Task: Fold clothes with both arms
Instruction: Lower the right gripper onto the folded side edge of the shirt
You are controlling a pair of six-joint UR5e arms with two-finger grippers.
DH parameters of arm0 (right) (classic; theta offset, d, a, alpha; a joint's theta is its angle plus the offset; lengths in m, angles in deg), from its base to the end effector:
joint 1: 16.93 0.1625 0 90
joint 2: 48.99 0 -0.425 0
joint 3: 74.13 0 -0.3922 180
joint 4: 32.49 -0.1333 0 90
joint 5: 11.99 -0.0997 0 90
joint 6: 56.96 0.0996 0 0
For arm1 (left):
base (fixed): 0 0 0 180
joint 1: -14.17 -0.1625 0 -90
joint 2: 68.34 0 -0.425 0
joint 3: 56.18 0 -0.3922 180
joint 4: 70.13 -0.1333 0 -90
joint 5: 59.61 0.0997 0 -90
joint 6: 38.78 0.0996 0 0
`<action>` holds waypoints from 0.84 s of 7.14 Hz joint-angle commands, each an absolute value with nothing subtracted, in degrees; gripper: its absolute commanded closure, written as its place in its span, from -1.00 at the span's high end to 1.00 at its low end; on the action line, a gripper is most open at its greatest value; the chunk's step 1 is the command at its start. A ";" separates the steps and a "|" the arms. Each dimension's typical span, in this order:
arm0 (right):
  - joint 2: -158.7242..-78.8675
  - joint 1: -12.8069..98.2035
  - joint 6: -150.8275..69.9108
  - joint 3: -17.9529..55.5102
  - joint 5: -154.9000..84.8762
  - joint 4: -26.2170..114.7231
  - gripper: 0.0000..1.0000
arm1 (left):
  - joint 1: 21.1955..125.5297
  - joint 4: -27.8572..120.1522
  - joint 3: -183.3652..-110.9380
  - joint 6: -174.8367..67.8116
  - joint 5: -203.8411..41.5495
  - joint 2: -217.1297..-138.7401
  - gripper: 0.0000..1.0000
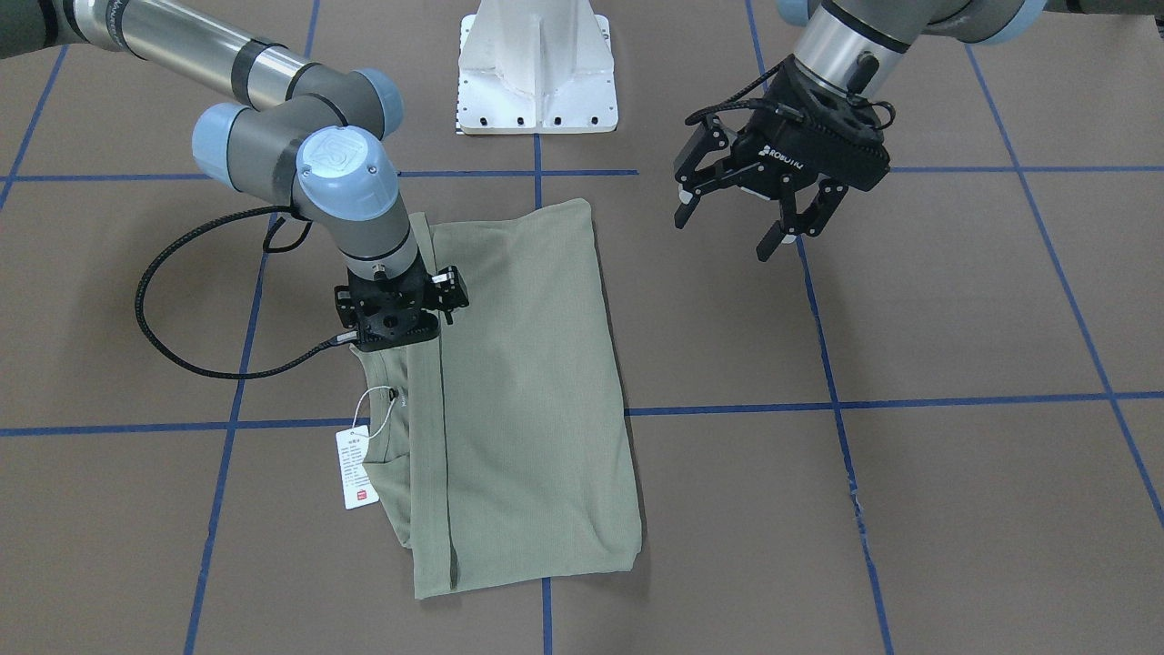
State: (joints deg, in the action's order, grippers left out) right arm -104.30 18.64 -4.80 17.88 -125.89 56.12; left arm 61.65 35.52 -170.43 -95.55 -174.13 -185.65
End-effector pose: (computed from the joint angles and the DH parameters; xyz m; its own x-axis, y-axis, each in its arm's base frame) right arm -0.5080 -0.4775 0.2877 0.7071 -0.1838 0.6828 0.1333 0.9830 0.1266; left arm 0.3114 -0.4756 0.1761 0.4448 0.2527 -0.8593 0.2012 0.9067 0.3708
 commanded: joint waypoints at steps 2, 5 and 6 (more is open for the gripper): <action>-106.12 12.61 -4.75 26.06 -127.04 67.58 1.00 | 61.63 35.51 -170.35 -95.56 -174.13 -185.50 1.00; -108.04 10.49 -4.84 25.98 -127.04 68.76 1.00 | 61.54 35.77 -170.35 -96.08 -174.22 -185.67 1.00; -108.22 10.31 -4.84 25.89 -127.04 69.10 1.00 | 61.54 35.95 -170.35 -96.17 -174.31 -185.67 1.00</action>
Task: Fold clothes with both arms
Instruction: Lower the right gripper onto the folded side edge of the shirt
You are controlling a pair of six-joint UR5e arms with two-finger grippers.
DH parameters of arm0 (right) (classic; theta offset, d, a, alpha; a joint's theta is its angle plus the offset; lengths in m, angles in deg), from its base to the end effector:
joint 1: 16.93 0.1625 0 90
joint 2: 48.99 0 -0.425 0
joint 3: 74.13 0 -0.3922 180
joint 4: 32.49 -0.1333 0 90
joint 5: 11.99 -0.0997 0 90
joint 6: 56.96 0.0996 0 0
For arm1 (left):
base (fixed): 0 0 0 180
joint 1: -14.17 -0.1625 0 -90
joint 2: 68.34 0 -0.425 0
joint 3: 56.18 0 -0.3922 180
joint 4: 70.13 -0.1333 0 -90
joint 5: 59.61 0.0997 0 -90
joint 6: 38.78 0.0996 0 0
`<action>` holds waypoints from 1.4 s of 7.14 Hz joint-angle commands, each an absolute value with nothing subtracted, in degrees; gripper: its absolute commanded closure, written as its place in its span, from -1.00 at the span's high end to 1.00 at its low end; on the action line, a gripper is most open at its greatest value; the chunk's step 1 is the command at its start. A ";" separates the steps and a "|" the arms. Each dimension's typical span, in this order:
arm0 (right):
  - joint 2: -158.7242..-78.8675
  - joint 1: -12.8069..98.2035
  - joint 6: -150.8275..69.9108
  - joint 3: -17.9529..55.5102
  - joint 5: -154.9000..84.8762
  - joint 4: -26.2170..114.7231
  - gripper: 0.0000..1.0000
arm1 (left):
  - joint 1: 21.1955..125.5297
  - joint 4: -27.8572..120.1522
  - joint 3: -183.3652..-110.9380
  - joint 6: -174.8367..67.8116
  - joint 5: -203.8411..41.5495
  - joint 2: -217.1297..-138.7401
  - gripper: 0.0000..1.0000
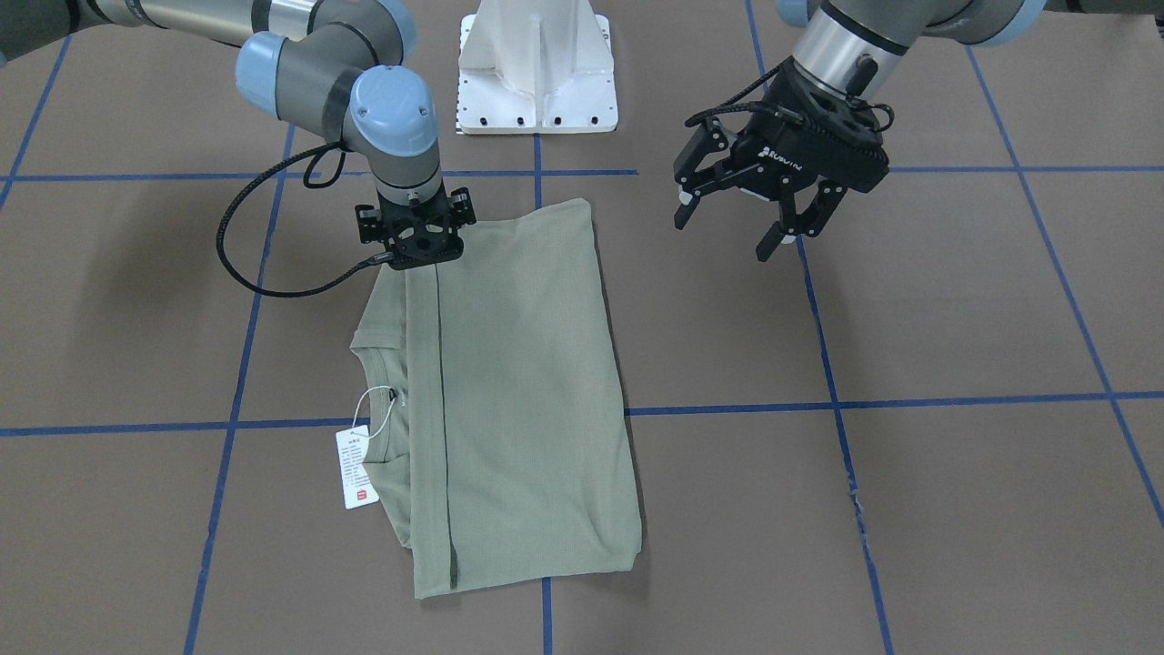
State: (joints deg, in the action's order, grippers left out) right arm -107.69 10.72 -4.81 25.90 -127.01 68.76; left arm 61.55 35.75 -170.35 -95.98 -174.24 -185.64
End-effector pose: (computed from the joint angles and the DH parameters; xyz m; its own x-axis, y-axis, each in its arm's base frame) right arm -0.5306 -0.3809 0.2948 0.7481 -0.2358 0.6203 0.2865 0.9579 0.0186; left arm 0.3125 -0.4751 0.1762 0.4405 0.2486 -0.8627 0.2021 0.9088 0.3650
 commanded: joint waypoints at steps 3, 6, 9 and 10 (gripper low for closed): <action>-109.98 10.05 -4.93 25.89 -126.86 69.11 1.00 | 61.10 36.21 -170.18 -96.70 -174.57 -185.67 1.00; -110.25 10.49 -5.81 25.45 -126.25 69.11 1.00 | 60.40 36.30 -170.00 -96.88 -174.57 -185.85 1.00; -112.26 13.03 -7.64 25.98 -126.16 69.02 1.00 | 59.09 36.30 -169.56 -98.53 -174.49 -185.94 1.00; -113.57 13.39 -8.00 26.07 -126.07 68.85 1.00 | 58.64 36.30 -169.56 -98.90 -174.49 -186.29 1.00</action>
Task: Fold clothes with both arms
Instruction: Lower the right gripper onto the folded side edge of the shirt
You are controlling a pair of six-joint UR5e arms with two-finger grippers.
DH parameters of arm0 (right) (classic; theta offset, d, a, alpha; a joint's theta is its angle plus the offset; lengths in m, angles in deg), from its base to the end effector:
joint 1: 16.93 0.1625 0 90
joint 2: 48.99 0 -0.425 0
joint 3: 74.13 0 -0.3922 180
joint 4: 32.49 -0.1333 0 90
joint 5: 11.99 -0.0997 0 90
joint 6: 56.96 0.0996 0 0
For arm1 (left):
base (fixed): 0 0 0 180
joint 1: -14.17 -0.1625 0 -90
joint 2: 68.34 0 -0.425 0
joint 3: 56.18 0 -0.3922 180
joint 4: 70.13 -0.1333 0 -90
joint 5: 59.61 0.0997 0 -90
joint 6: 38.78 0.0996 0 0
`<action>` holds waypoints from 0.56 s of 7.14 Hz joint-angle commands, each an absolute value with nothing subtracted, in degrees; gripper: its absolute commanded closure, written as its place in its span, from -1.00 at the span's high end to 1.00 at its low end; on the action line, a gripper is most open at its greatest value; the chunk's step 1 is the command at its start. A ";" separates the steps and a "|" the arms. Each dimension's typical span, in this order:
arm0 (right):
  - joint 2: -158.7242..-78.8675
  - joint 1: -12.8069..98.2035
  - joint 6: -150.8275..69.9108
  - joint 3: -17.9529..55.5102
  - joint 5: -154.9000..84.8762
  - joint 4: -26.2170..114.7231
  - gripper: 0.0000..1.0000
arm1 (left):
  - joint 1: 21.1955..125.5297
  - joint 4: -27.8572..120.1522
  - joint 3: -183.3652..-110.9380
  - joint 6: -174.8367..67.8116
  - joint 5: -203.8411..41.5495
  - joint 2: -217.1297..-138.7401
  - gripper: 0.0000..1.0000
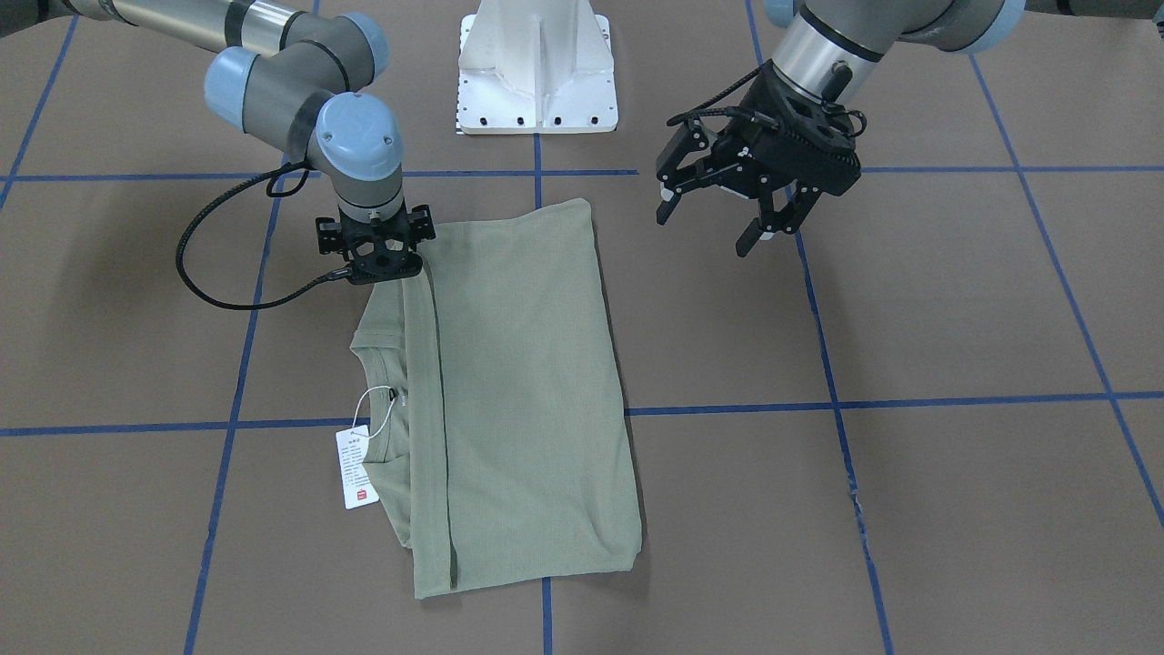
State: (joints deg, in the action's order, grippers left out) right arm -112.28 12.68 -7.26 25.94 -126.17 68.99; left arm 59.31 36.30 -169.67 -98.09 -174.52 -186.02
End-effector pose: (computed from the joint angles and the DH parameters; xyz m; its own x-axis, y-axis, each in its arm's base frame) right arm -0.5056 -0.3937 0.3469 0.7926 -0.2282 0.5654 0.2807 0.9598 -0.0060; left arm 0.3337 -0.4648 0.1756 0.4191 0.2351 -0.8770 0.1794 0.9254 0.3339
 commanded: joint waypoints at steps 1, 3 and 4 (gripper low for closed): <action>-115.07 14.26 -8.61 26.50 -126.07 68.84 1.00 | 58.55 36.39 -169.56 -99.77 -174.49 -186.46 1.00; -119.99 16.19 -12.38 29.92 -125.98 68.67 1.00 | 58.20 36.39 -169.56 -99.78 -174.49 -186.38 1.00; -120.26 16.81 -12.83 29.93 -125.46 68.67 1.00 | 58.20 36.39 -169.47 -99.78 -174.49 -186.29 1.00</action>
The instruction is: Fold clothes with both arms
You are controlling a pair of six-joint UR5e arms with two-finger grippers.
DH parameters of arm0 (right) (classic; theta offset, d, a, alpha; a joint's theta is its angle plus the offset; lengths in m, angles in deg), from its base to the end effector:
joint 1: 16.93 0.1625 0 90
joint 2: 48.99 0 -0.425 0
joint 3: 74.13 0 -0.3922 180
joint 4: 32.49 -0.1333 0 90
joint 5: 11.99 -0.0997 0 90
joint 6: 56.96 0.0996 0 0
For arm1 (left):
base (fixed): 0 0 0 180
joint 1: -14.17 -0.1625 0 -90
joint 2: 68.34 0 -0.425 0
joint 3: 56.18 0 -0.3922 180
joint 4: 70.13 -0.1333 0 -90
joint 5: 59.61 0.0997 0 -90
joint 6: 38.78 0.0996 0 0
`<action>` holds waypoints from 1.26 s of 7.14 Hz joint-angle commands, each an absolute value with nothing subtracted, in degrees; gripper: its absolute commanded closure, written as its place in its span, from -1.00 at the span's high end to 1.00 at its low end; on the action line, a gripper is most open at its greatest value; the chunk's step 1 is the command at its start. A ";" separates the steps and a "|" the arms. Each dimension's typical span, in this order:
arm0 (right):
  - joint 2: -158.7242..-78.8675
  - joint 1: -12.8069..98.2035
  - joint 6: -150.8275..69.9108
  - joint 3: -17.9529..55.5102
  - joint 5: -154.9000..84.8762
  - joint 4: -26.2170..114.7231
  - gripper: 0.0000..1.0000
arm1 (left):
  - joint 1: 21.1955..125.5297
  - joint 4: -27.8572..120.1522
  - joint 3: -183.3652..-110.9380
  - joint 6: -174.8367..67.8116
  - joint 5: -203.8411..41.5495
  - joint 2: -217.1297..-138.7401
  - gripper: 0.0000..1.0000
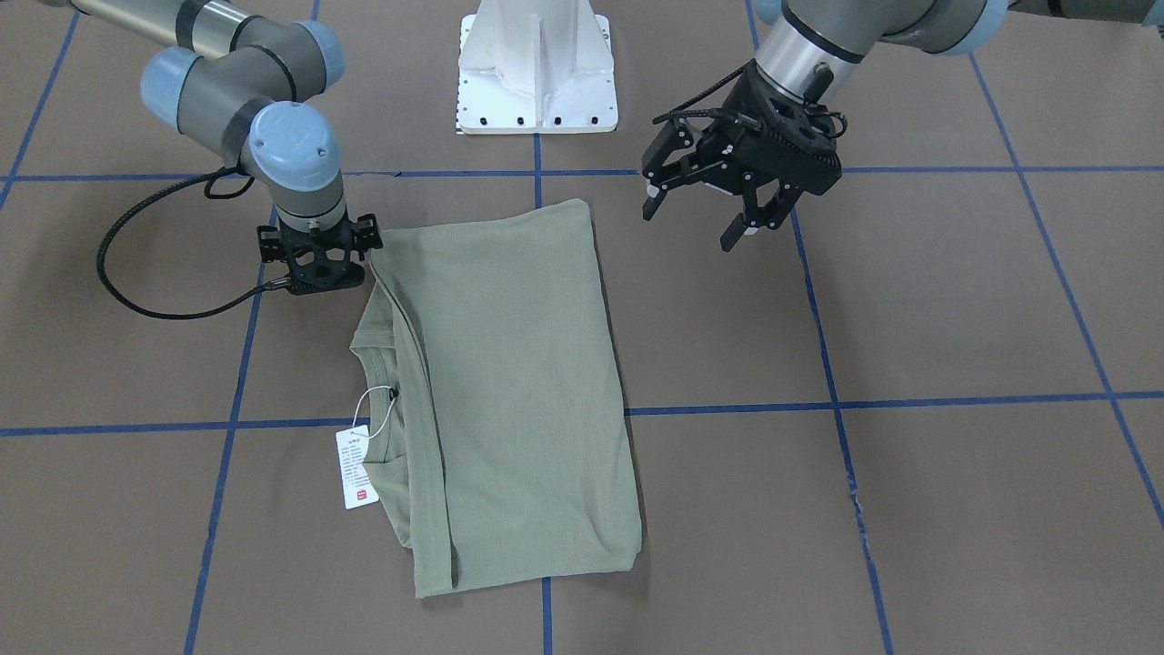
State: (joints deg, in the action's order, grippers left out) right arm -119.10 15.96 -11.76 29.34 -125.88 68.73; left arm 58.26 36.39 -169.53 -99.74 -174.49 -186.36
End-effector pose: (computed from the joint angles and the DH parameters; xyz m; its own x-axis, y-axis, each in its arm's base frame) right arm -0.4524 -0.4032 0.3933 0.8114 -0.2425 0.5317 0.2867 0.9580 -0.0006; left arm 0.3427 -0.4593 0.1729 0.4069 0.2190 -0.8869 0.1759 0.9339 0.3113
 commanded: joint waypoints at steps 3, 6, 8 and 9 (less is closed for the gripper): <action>-114.07 17.79 -13.72 28.11 -125.37 68.75 1.00 | 58.20 37.70 -168.77 -99.43 -174.49 -185.85 1.00; -105.16 17.70 -13.98 20.29 -125.28 68.23 1.00 | 58.20 39.12 -168.24 -99.08 -174.49 -185.67 1.00; -104.10 17.70 -14.51 17.73 -125.28 68.14 1.00 | 58.20 39.20 -167.89 -99.08 -174.49 -185.67 1.00; -103.23 17.70 -14.51 14.32 -125.19 64.14 1.00 | 58.20 39.20 -167.89 -99.08 -174.49 -185.67 1.00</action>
State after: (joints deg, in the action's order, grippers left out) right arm -104.27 17.70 -14.39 17.65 -125.27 67.19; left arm 58.20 39.17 -167.95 -99.08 -174.49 -185.68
